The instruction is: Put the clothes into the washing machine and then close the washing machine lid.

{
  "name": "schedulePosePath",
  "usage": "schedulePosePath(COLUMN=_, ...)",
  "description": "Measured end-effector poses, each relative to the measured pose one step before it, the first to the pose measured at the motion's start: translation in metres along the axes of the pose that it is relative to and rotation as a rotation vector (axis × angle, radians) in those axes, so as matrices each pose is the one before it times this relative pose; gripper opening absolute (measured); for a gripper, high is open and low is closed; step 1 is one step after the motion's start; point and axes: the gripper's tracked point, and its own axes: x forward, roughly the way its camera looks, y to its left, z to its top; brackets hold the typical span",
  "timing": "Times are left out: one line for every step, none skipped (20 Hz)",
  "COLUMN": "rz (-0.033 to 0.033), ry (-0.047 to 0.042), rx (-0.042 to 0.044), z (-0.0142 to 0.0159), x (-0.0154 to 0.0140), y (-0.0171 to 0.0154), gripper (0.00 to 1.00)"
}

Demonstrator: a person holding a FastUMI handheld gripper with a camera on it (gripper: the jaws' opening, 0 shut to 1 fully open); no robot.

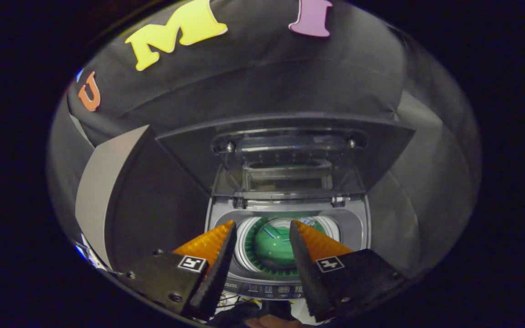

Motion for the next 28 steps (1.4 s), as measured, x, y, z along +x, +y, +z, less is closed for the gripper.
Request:
schedulePosePath(rz=0.00121, ry=-0.02688, rx=-0.00989, z=0.00571, x=-0.00287, y=0.00148, gripper=0.77)
schedulePosePath(rz=0.00578, ry=-0.02244, rx=-0.00579, z=0.00779, x=-0.00427, y=0.00333, gripper=0.77)
schedulePosePath(rz=0.01909, ry=-0.02836, rx=-0.00421, z=0.00825, x=-0.00655, y=0.00503, gripper=0.77)
schedulePosePath(rz=0.01616, ry=-0.02849, rx=-0.00594, z=0.01202, x=-0.00553, y=0.00451, gripper=0.77)
schedulePosePath(rz=0.01335, ry=-0.03542, rx=-0.00752, z=0.01216, x=-0.00513, y=0.00224, gripper=0.77)
schedulePosePath(rz=0.00750, ry=-0.03896, rx=-0.00959, z=0.01545, x=-0.00332, y=0.00200, gripper=0.77)
schedulePosePath(rz=0.00263, ry=-0.04071, rx=-0.01132, z=0.01447, x=-0.00183, y=-0.00046, gripper=0.77)
schedulePosePath(rz=-0.00281, ry=-0.03677, rx=-0.00969, z=0.01459, x=0.00141, y=-0.00026, gripper=0.77)
schedulePosePath(rz=-0.00034, ry=-0.02357, rx=-0.00991, z=0.01151, x=0.00264, y=-0.00016, gripper=0.77)
schedulePosePath(rz=0.00583, ry=-0.02166, rx=-0.00732, z=0.01262, x=0.00317, y=0.00050, gripper=0.77)
schedulePosePath(rz=-0.00074, ry=-0.02202, rx=-0.00782, z=0.01159, x=0.00453, y=-0.00001, gripper=0.77)
schedulePosePath(rz=-0.00532, ry=-0.01738, rx=-0.01262, z=0.01010, x=0.00741, y=-0.00239, gripper=0.77)
schedulePosePath(rz=-0.01211, ry=-0.01597, rx=-0.01222, z=0.00756, x=0.00791, y=-0.00253, gripper=0.77)
schedulePosePath(rz=-0.01083, ry=-0.01139, rx=-0.01579, z=0.00524, x=0.00833, y=-0.00313, gripper=0.77)
schedulePosePath(rz=-0.00030, ry=-0.00227, rx=-0.00362, z=0.00289, x=0.00983, y=-0.00017, gripper=0.77)
schedulePosePath(rz=0.00907, ry=0.01050, rx=0.00892, z=-0.00086, x=0.00824, y=0.00046, gripper=0.77)
schedulePosePath(rz=0.01649, ry=0.00685, rx=0.02376, z=-0.00208, x=0.00845, y=0.00135, gripper=0.77)
schedulePosePath(rz=0.00588, ry=0.00997, rx=0.03265, z=-0.00128, x=0.00920, y=-0.00162, gripper=0.77)
schedulePosePath(rz=0.00711, ry=0.01144, rx=0.02217, z=-0.00497, x=0.00819, y=-0.00208, gripper=0.77)
schedulePosePath(rz=-0.01007, ry=0.00861, rx=0.01043, z=-0.00460, x=0.00836, y=-0.00407, gripper=0.77)
schedulePosePath(rz=-0.01017, ry=0.00346, rx=0.00164, z=-0.00344, x=0.00479, y=-0.00410, gripper=0.77)
schedulePosePath(rz=-0.00876, ry=-0.00102, rx=0.00024, z=-0.00168, x=0.00586, y=-0.00244, gripper=0.77)
schedulePosePath(rz=-0.00805, ry=0.00523, rx=0.00366, z=-0.00487, x=0.00168, y=-0.00254, gripper=0.77)
schedulePosePath(rz=-0.00376, ry=0.01138, rx=0.00648, z=-0.00535, x=0.00005, y=-0.00195, gripper=0.77)
schedulePosePath(rz=-0.00361, ry=0.00328, rx=0.00176, z=-0.00606, x=-0.00116, y=-0.00133, gripper=0.77)
schedulePosePath(rz=-0.01071, ry=-0.02480, rx=-0.01813, z=0.00012, x=-0.00031, y=-0.00144, gripper=0.77)
schedulePosePath(rz=-0.00992, ry=-0.00752, rx=-0.01283, z=-0.00100, x=0.00206, y=-0.00024, gripper=0.77)
schedulePosePath(rz=-0.00821, ry=-0.01370, rx=-0.00142, z=-0.00042, x=-0.00185, y=0.00049, gripper=0.77)
